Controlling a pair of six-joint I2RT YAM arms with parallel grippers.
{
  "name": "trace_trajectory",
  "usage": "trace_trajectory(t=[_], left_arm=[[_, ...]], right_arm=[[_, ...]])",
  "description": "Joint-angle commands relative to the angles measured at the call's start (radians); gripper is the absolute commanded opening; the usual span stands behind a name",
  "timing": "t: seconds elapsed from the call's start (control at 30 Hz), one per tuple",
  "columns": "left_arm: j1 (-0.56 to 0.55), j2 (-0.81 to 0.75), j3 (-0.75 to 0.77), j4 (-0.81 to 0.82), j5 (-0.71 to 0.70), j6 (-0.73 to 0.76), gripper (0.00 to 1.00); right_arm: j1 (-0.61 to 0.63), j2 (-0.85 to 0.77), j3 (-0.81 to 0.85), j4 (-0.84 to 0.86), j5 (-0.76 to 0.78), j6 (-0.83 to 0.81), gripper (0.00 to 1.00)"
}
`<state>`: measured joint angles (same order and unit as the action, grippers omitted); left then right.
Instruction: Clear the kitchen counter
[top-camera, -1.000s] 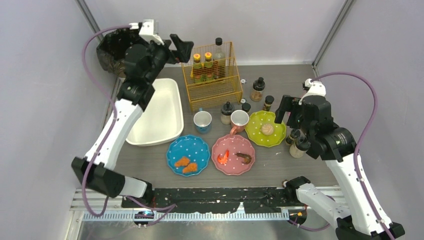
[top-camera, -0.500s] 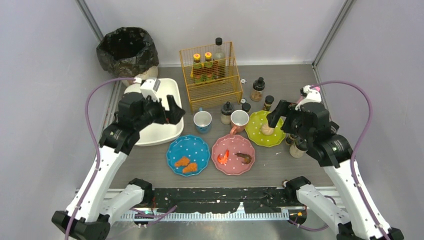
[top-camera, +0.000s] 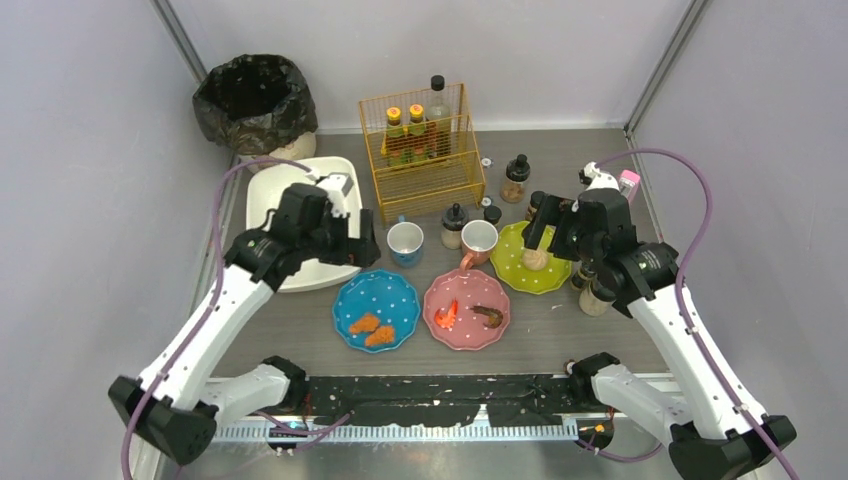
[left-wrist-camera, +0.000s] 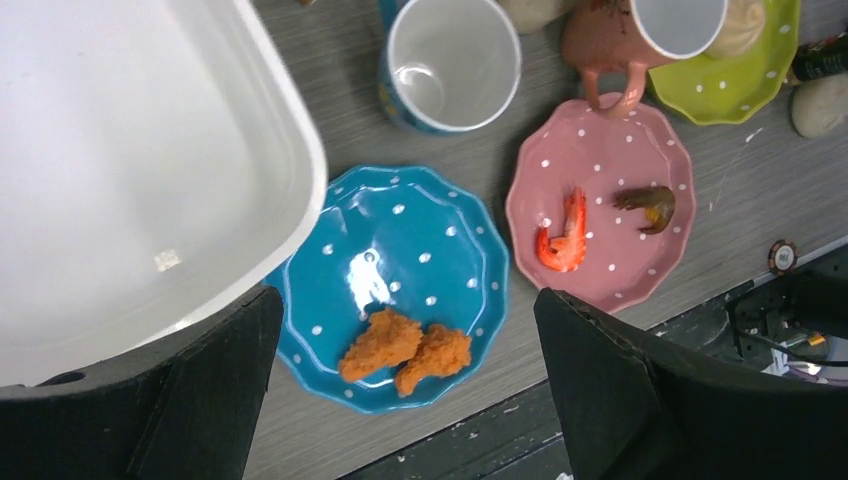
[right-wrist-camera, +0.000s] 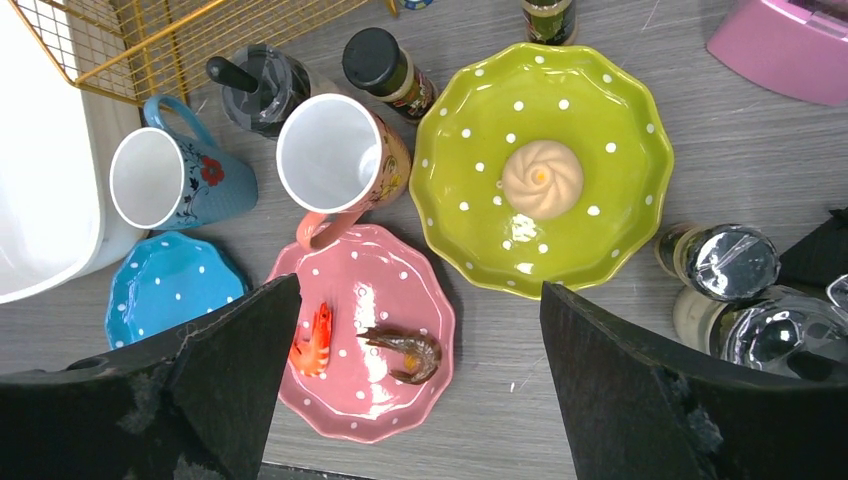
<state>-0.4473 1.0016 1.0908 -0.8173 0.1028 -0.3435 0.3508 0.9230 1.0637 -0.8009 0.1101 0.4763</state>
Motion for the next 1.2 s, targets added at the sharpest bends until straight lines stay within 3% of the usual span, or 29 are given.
trace_trajectory(t=[0.0,0.27,0.5,0.8,1.17], left_arm=[[-0.113,0.143,0.169,-0.016,-0.128,-0.085,1.0],[-0.283,0.479,0.488,-0.081,-0.305,-0.219,1.0],[-0.354,0.735,0.723,-0.109,-0.405,-0.282,0.98],[-0.376,0.92,0.785,-0.022,-0.484,-0.331,0.86],[-0.376,1.073,0.867,0.048,-0.495,-0.339,0.82]], right_arm=[[0.002,-0.05,-0.007,0.025,0.018,-0.044,0.95],[0.002,-0.098,-0.037,0.013,0.007,-0.119,0.95],[0.002,-0.185,-0.068,0.048,-0.011,-0.184,0.95],[0.002,-0.226,-0.086,0.036,0.006,-0.175,0.95],[0.002,-0.241,-0.085,-0.001,0.055,-0.182,0.95]])
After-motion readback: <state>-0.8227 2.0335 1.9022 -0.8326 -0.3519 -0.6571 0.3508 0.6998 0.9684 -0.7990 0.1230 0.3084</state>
